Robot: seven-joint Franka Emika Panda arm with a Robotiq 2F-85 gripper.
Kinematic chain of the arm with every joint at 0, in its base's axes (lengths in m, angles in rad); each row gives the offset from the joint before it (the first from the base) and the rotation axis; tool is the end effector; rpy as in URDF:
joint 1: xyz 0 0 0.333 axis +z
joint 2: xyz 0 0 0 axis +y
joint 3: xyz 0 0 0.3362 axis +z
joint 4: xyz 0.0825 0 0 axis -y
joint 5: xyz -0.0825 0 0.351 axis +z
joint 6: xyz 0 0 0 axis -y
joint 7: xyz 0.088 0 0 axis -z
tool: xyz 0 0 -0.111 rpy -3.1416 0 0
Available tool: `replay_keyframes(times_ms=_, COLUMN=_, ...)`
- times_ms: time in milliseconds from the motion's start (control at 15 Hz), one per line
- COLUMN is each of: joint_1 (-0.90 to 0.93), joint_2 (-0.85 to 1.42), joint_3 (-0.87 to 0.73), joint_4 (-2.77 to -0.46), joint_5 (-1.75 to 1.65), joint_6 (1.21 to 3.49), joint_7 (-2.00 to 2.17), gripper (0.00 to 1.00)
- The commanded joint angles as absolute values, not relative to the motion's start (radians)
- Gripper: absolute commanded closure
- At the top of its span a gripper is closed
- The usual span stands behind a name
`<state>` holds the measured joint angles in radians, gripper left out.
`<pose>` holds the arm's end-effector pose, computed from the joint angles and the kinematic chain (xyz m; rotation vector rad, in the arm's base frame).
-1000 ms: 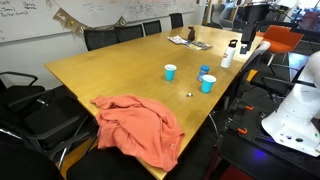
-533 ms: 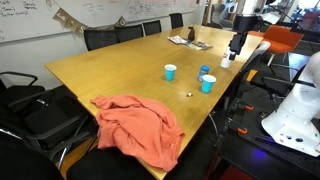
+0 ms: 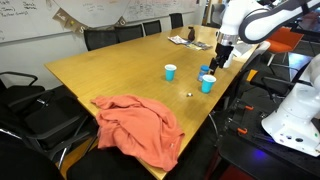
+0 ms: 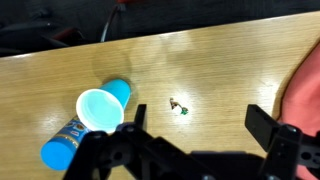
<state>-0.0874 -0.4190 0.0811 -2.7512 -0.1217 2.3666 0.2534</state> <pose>0.3414 -0.0047 0.3830 3.0137 -0.2727 0.0694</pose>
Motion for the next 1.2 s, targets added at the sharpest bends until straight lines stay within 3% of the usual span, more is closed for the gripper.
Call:
replay_keyframes(times_ms=0, joint_1=-0.172, joint_2=-0.231, joint_3=0.097, joint_4=-2.703, joint_5=-0.236, joint_6=2.459, joint_7=0.380, gripper=0.00)
replay_keyframes(times_ms=67, joint_1=-0.166, joint_2=-0.184, joint_3=0.086, joint_4=-2.671, joint_5=-0.245, joint_6=2.402, joint_7=0.366, gripper=0.00)
replay_keyframes(times_ms=133, joint_1=-0.137, joint_2=-0.287, joint_3=0.068, joint_4=-2.735, joint_5=-0.216, joint_6=2.429, joint_7=0.332, gripper=0.00)
replay_keyframes(times_ms=467, joint_1=-0.143, joint_2=-0.172, joint_3=0.050, joint_4=-2.683, joint_5=-0.218, joint_6=2.453, joint_7=0.366, gripper=0.00)
replay_keyframes(times_ms=867, joint_1=-0.127, joint_2=0.145, joint_3=-0.041, joint_4=-2.579, joint_5=0.124, joint_6=2.811, joint_7=0.309, gripper=0.00)
replay_keyframes(times_ms=1133, joint_1=-0.213, joint_2=0.321, joint_3=0.124, joint_4=-2.494, joint_5=0.436, joint_6=2.991, joint_7=0.133, gripper=0.00)
